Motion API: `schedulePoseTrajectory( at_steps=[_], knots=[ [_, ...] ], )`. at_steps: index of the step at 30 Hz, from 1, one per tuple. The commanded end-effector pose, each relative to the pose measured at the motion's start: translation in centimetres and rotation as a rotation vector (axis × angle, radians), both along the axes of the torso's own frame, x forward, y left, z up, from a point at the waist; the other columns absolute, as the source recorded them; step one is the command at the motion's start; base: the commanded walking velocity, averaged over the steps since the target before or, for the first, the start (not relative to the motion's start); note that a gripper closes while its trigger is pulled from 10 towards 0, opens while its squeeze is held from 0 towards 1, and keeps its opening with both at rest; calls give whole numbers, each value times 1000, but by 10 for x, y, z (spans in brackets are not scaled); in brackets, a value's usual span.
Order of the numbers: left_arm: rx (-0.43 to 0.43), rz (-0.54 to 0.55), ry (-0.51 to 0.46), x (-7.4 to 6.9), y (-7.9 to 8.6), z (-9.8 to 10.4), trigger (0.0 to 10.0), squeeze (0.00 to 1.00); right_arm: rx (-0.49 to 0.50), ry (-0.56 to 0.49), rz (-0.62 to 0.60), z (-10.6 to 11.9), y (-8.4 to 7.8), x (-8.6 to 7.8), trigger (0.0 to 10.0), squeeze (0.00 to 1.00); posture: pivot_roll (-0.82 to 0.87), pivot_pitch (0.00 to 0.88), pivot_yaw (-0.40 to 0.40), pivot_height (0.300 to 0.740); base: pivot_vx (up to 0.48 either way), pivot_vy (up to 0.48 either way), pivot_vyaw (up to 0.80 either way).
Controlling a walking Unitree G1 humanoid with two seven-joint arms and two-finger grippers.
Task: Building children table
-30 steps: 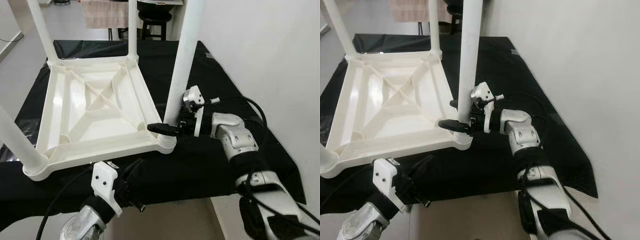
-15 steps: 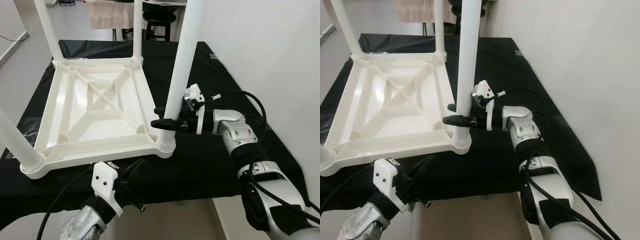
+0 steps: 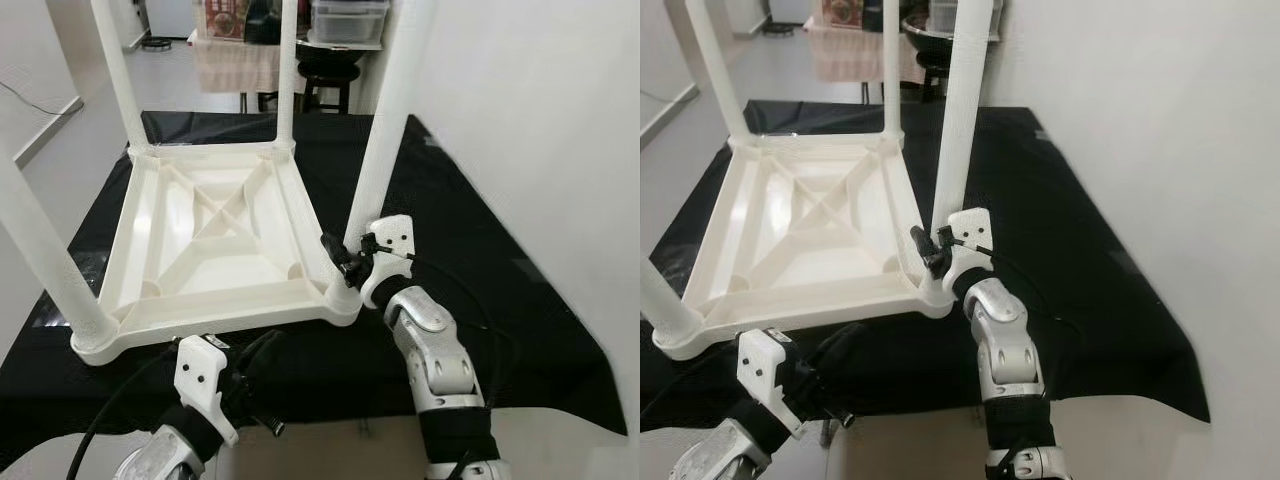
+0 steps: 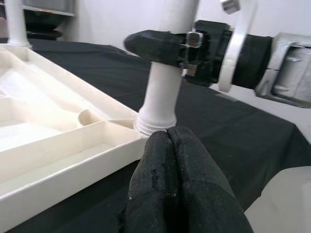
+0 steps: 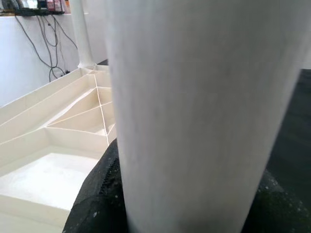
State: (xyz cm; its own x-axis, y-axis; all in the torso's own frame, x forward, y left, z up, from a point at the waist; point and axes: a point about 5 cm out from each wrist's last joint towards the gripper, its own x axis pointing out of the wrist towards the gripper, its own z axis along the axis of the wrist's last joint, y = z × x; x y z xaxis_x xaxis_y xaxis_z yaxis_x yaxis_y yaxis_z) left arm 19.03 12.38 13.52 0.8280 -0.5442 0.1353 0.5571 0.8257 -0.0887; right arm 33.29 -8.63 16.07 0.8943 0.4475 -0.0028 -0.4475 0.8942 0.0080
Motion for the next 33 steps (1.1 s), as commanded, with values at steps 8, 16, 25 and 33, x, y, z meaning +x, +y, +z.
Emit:
schedulePoseTrajectory(
  at_steps=[8,16,25,33],
  knots=[
    [5,-5,16,0,0,-3,10000,0,-3,156,93,-18,21,-10,10000,1000,93,72,-95,740,0,0,0],
    [4,-11,17,2,-2,-4,10000,0,58,33,506,14,22,3,10000,1000,106,53,-96,740,0,0,0],
    [9,-8,16,5,-3,-6,10000,0,-91,42,792,25,11,26,10000,0,127,30,-99,740,0,0,0],
    [11,-7,15,6,-4,-6,10000,0,-42,111,897,24,4,31,0,0,127,26,-99,740,0,0,0]
  ],
)
